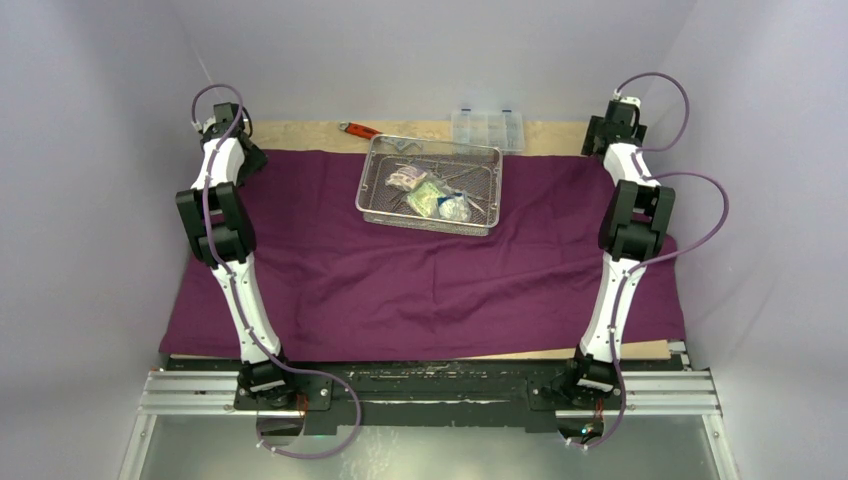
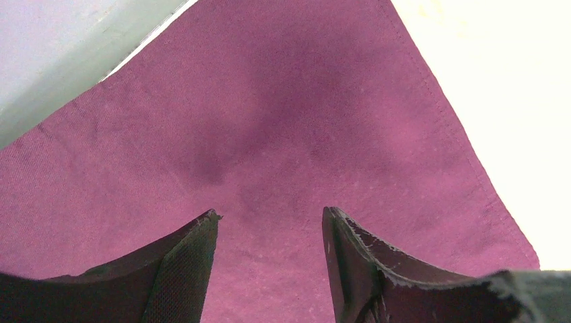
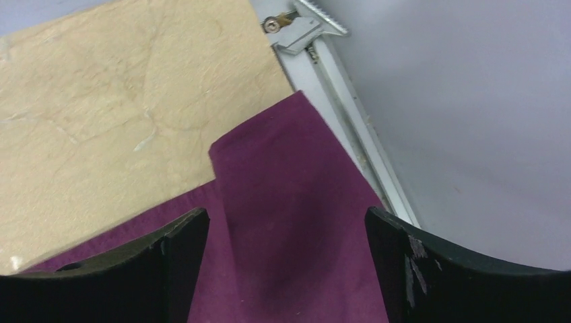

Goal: Open and lay out the surgical kit
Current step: Smooth out the surgical kit at the center of the board.

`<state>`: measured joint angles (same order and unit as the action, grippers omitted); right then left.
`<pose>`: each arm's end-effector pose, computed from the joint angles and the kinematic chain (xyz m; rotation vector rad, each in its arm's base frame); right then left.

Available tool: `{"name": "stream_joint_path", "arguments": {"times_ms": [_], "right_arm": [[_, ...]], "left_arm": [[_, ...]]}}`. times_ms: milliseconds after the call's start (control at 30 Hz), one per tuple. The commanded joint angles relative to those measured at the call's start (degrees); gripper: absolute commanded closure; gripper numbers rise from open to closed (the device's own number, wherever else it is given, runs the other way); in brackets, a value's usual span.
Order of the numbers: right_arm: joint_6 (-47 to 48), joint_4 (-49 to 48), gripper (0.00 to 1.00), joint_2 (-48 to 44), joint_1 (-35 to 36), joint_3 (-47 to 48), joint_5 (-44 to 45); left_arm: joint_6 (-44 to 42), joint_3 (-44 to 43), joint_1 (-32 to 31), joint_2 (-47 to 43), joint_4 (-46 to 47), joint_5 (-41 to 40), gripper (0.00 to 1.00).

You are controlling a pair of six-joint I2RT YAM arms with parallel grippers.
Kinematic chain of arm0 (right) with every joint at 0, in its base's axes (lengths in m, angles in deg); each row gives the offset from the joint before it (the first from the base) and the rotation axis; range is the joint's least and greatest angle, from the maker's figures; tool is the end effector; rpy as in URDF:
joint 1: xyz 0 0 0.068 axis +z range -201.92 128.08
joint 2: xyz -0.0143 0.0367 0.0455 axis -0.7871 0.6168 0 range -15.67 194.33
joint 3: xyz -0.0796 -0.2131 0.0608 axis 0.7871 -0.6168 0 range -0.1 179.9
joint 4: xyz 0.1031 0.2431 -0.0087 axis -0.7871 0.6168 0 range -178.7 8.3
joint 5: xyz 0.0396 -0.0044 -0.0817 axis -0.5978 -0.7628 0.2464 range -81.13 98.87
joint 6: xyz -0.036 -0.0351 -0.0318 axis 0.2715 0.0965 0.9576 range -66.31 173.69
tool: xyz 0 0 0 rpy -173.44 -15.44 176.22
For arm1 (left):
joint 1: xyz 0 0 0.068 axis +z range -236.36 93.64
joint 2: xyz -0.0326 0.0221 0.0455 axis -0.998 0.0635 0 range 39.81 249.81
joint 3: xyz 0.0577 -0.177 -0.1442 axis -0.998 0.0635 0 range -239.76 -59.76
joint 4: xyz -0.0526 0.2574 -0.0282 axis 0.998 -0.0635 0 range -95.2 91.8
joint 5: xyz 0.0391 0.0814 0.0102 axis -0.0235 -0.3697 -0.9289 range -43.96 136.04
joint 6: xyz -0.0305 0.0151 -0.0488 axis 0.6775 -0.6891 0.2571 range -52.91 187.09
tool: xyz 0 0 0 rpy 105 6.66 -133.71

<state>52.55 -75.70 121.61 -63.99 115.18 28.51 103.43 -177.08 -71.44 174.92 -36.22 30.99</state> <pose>0.5173 -0.1257 0.1631 0.4445 2.1351 -0.4821 0.4794 0.1396 0.1578 -1.1745 2.2128 0.1820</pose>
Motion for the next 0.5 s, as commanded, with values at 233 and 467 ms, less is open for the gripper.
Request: {"name": "stream_joint_path", "arguments": {"times_ms": [233,467], "right_arm": [[-2.33,3.51,0.18,3.51,-0.05,7.76,-16.81],[-9.33,5.44,0.25,5.64,-0.05,7.63,-19.04]], "left_arm": [[-2.65,-0.89,-0.17,-4.28,-0.85,-2.23,0.43],[-3.13,-0.81,-0.18,-4.47,-1.69,-2.45,0.43]]}}
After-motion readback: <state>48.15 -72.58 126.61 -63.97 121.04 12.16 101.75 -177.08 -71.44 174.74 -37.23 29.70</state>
